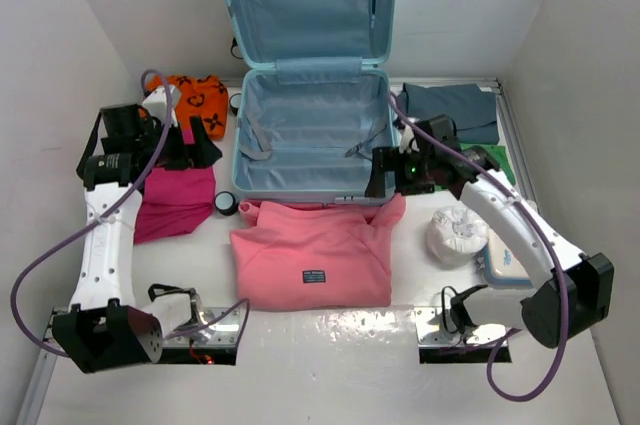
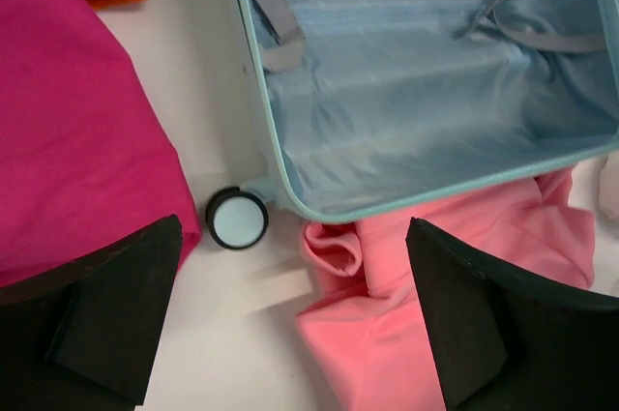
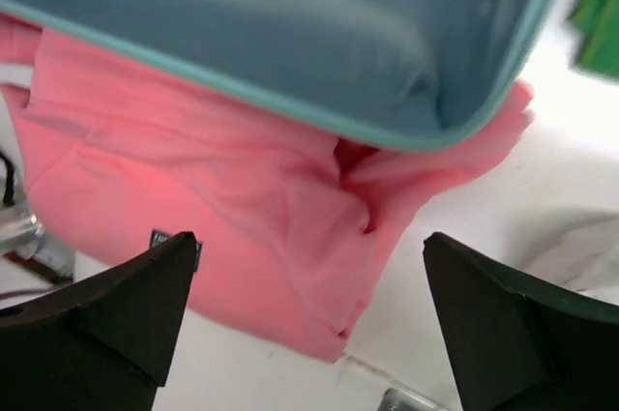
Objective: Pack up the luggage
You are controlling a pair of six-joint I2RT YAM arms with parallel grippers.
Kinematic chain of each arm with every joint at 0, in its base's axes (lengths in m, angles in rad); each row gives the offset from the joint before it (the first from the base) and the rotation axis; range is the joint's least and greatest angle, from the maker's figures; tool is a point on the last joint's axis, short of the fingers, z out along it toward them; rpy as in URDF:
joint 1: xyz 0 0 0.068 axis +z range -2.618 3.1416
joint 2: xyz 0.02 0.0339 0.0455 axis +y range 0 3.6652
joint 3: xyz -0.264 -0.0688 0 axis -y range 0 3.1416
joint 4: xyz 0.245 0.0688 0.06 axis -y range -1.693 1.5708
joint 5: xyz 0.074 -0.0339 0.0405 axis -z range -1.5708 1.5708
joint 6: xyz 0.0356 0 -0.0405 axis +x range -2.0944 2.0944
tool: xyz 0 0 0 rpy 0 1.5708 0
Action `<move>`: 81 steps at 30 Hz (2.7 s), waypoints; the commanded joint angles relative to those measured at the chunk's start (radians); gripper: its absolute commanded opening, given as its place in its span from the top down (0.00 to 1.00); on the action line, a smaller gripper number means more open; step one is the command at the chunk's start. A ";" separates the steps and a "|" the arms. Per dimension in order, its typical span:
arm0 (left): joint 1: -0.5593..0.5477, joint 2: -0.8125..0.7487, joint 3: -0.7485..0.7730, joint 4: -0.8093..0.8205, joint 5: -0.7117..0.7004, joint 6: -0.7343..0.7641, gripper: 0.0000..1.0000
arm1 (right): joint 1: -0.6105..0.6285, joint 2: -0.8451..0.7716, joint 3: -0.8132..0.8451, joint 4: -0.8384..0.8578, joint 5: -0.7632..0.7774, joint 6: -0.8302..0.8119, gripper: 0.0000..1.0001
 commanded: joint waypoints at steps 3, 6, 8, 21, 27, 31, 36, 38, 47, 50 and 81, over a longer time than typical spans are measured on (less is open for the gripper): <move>-0.022 -0.076 -0.147 -0.096 0.135 0.085 0.00 | 0.079 -0.072 -0.148 0.054 -0.109 0.144 0.00; -0.022 -0.104 -0.278 -0.123 0.221 0.102 0.00 | 0.148 -0.081 -0.243 0.071 -0.089 0.208 0.00; -0.031 -0.119 -0.318 -0.112 0.260 0.102 0.00 | 0.155 -0.080 -0.296 0.086 -0.086 0.245 0.00; -0.221 -0.113 -0.610 0.065 0.042 -0.275 0.01 | 0.148 -0.058 -0.616 0.451 -0.095 0.319 0.00; -0.335 -0.167 -0.620 0.055 -0.188 -0.453 0.01 | 0.138 -0.006 -0.681 0.630 -0.189 0.262 0.00; -0.402 -0.107 -0.686 0.098 -0.193 -0.495 0.01 | 0.136 0.061 -0.689 0.699 -0.204 0.256 0.00; -0.487 -0.038 -0.711 0.193 -0.211 -0.568 0.01 | 0.133 0.124 -0.709 0.736 -0.151 0.279 0.00; -0.513 -0.027 -0.744 0.219 -0.242 -0.608 0.01 | 0.128 0.141 -0.724 0.779 -0.149 0.295 0.00; -0.611 -0.026 -0.858 0.431 -0.248 -0.768 0.07 | 0.200 0.166 -0.736 0.847 -0.119 0.370 0.26; -0.649 -0.038 -0.858 0.457 -0.222 -0.803 0.18 | 0.259 0.137 -0.756 0.816 -0.079 0.407 0.41; -0.907 -0.452 -0.320 0.394 -0.288 -0.191 1.00 | 0.500 -0.331 -0.132 0.301 0.108 -0.153 1.00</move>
